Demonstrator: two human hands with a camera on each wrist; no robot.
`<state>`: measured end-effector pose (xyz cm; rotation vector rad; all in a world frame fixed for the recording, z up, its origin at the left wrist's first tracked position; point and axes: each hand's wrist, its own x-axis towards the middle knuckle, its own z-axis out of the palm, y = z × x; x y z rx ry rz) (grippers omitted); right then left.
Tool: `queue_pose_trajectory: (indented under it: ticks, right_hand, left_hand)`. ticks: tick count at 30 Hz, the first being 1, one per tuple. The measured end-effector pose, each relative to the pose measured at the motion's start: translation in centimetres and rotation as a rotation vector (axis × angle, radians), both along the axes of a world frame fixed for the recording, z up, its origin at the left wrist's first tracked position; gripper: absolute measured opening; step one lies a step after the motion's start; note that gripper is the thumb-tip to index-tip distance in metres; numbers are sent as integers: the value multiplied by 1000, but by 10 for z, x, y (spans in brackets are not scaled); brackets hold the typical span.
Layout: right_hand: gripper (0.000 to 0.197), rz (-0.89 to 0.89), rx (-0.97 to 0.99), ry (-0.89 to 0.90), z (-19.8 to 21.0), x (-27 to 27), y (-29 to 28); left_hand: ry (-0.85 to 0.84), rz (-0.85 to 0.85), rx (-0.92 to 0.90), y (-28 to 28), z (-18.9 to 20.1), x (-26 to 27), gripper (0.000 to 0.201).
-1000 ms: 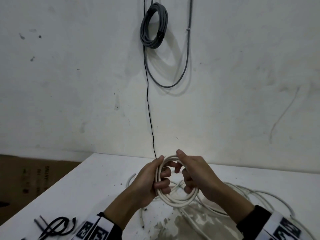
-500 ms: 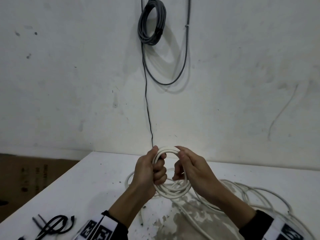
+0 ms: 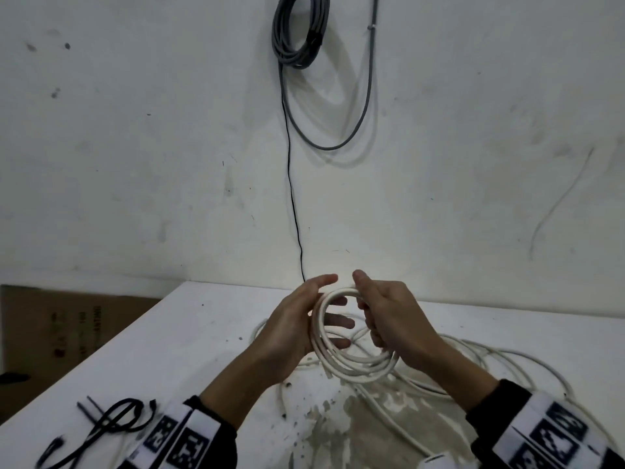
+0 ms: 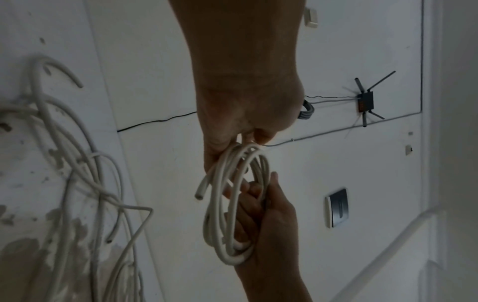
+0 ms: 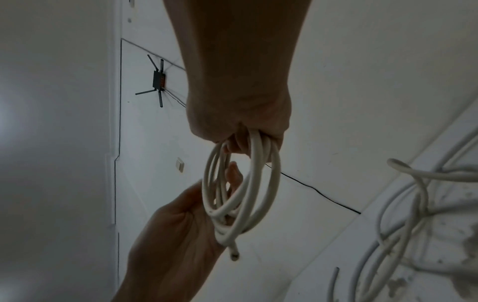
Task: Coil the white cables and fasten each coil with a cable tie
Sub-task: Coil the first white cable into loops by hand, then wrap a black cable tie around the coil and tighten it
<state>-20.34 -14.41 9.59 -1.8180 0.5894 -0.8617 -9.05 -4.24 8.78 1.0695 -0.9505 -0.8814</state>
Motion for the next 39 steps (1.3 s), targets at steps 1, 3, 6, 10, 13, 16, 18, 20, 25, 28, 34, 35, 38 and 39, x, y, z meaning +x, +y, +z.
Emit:
queue_pose_trajectory:
  ticks: [1, 3, 6, 10, 13, 16, 18, 20, 25, 28, 34, 35, 38, 39]
  right_hand:
    - [48, -20, -41, 13, -2, 2, 1]
    - [48, -53, -72, 9, -4, 6, 3]
    - [47, -86, 26, -63, -6, 11, 4]
    - [47, -42, 133, -98, -6, 19, 8]
    - [48, -5, 142, -104, -9, 26, 14]
    - [47, 40, 134, -81, -9, 34, 21]
    - [45, 100, 155, -55, -9, 41, 28]
    - [43, 201, 200, -22, -11, 49, 34]
    - [43, 568, 343, 136, -20, 76, 49]
    - [46, 753, 403, 336, -26, 103, 59]
    - [27, 735, -8, 629, -56, 184, 77]
    - [21, 724, -163, 665, -60, 195, 81]
    - [16, 725, -463, 753, -76, 229, 92]
    - [13, 722, -472, 780, -81, 237, 95]
  left_hand:
    - [-47, 26, 14, 0, -3, 0, 36]
    - [-105, 96, 29, -2, -10, -1, 38]
    - [-22, 144, 17, -3, -19, -3, 30]
    - [379, 74, -58, -2, -17, -3, 24]
    - [616, -23, -78, 1, -11, 5, 46]
    - [578, 29, -17, 7, -9, 16, 50]
    - [510, 92, 22, 16, -8, 26, 45]
    - [421, 171, 65, 29, -9, 40, 44]
    - [247, 308, 184, 79, -12, 77, 44]
    - [176, 344, 287, 115, -19, 107, 43]
    - [82, 385, 505, 176, -43, 154, 45]
    - [75, 387, 531, 183, -45, 158, 46]
    - [68, 400, 586, 200, -51, 171, 45]
    - [63, 400, 595, 202, -52, 172, 45]
